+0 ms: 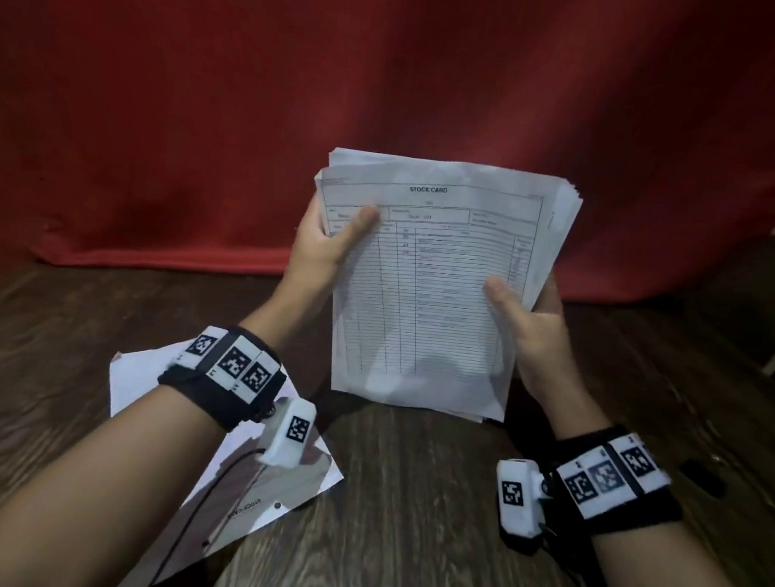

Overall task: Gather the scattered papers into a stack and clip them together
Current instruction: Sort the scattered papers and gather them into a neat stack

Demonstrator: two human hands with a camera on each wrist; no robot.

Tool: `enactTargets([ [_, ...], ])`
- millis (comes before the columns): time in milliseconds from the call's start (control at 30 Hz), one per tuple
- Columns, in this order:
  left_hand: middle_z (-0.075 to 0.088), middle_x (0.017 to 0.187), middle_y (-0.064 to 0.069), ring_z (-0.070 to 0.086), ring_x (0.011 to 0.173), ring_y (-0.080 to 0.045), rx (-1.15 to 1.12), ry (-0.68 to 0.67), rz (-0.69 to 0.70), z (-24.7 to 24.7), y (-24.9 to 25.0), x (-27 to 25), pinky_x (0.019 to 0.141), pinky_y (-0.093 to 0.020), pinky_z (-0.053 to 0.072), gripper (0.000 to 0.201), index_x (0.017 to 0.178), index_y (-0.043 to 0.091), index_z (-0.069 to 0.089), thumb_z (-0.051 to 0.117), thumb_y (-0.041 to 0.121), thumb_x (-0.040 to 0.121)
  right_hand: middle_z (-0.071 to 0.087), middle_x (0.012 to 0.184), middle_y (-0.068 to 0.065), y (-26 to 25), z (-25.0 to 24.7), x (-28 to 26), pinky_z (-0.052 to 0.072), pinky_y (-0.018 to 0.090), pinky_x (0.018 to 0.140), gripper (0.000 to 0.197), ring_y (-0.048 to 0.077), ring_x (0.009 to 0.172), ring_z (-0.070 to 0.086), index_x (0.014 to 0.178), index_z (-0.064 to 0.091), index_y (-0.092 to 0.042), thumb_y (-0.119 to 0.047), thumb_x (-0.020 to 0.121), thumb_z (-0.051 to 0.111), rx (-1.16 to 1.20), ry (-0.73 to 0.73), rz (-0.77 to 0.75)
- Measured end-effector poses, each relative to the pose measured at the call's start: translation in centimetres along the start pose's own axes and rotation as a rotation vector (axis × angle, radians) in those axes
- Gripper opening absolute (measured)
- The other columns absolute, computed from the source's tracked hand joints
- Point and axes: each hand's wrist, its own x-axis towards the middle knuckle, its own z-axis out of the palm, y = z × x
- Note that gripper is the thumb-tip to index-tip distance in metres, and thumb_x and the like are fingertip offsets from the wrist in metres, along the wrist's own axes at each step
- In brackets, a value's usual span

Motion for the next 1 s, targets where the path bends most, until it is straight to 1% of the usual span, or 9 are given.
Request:
enactTargets([
  [133,0.077,0.122,-0.010,0.076,0.111,-0.024,0.023,0.011,-0.050,0.6,-0.9,0.2,0.099,-0.044,0.061,0.040,0.130,0.001,0.066,0.072,0.025,0.099,0.076,0.117,0.004,0.6,0.8,0.1,0.061,0.023,0.078,0.046,0.014,0.104,0.075,0.133,0.063,-0.008,-0.019,0.091,0.077,-0.027,0.021,0.007],
  [267,0.074,0.128,-0.017,0.074,0.115,-0.030,-0.038,0.051,-0.052,1.0,-0.9,0.5,0.098,-0.045,0.061,0.043,0.135,0.002,0.059,0.071,0.024,0.100,0.073,0.104,-0.014,1.2,0.8,0.3,0.055,0.011,0.072,0.033,-0.004,0.094,0.072,0.123,0.064,-0.021,-0.025,0.092,0.077,-0.158,0.033,-0.014],
  [367,0.069,0.133,-0.023,0.071,0.118,-0.037,-0.133,-0.048,-0.131,-0.2,-0.9,0.8,0.098,-0.049,0.061,0.059,0.141,-0.001,0.051,0.070,0.034,0.097,0.078,0.100,-0.006,0.9,-0.3,0.5,0.059,0.017,0.072,0.028,0.005,0.093,0.076,0.120,0.067,-0.017,-0.026,0.095,0.073,-0.099,0.038,0.013],
  [467,0.074,0.129,-0.015,0.073,0.116,-0.033,-0.085,-0.154,-0.167,-1.1,-1.5,0.7,0.100,-0.049,0.058,0.040,0.134,0.005,0.063,0.067,0.028,0.101,0.078,0.115,0.005,0.9,-0.5,0.4,0.063,0.037,0.088,0.043,0.021,0.105,0.076,0.126,0.068,-0.013,-0.032,0.088,0.076,0.034,-0.008,0.106],
  [533,0.077,0.122,-0.013,0.076,0.110,-0.031,-0.073,-0.121,-0.146,-0.8,-1.6,0.6,0.095,-0.047,0.060,0.030,0.126,0.003,0.069,0.069,0.019,0.101,0.077,0.118,0.010,1.1,0.0,0.2,0.060,0.046,0.095,0.044,0.029,0.109,0.075,0.126,0.070,-0.007,-0.030,0.089,0.077,0.053,-0.040,0.154],
  [600,0.079,0.114,-0.011,0.078,0.103,-0.028,-0.095,-0.040,-0.107,-0.2,-1.4,0.5,0.088,-0.041,0.062,0.023,0.118,0.003,0.071,0.072,0.014,0.098,0.077,0.118,0.010,1.1,0.5,0.1,0.059,0.046,0.095,0.033,0.029,0.111,0.074,0.123,0.072,-0.008,-0.024,0.094,0.074,0.042,-0.031,0.127],
  [700,0.079,0.114,-0.013,0.078,0.103,-0.030,-0.088,-0.015,-0.095,-0.1,-1.4,0.7,0.090,-0.042,0.063,0.025,0.117,0.002,0.071,0.074,0.016,0.097,0.076,0.120,0.009,1.3,0.4,-0.1,0.060,0.041,0.094,0.030,0.027,0.114,0.073,0.125,0.071,-0.011,-0.022,0.097,0.072,0.024,-0.067,0.095],
  [867,0.076,0.126,-0.010,0.074,0.116,-0.028,0.020,-0.191,-0.242,-2.4,-2.5,0.7,0.101,-0.043,0.059,0.044,0.128,0.003,0.070,0.070,0.034,0.096,0.080,0.111,0.004,2.9,-0.4,-0.3,0.060,0.038,0.093,0.034,0.024,0.107,0.076,0.121,0.074,-0.008,-0.028,0.094,0.075,-0.092,-0.135,0.251],
  [1000,0.078,0.117,0.008,0.075,0.106,-0.006,0.545,-0.478,-0.306,-6.2,-2.6,1.2,0.092,-0.025,0.060,0.032,0.123,0.020,0.073,0.079,0.031,0.093,0.080,0.108,0.003,3.0,-0.7,0.0,0.063,0.029,0.085,0.028,0.018,0.100,0.077,0.119,0.074,-0.008,-0.026,0.097,0.072,-0.142,-0.101,0.161],
])
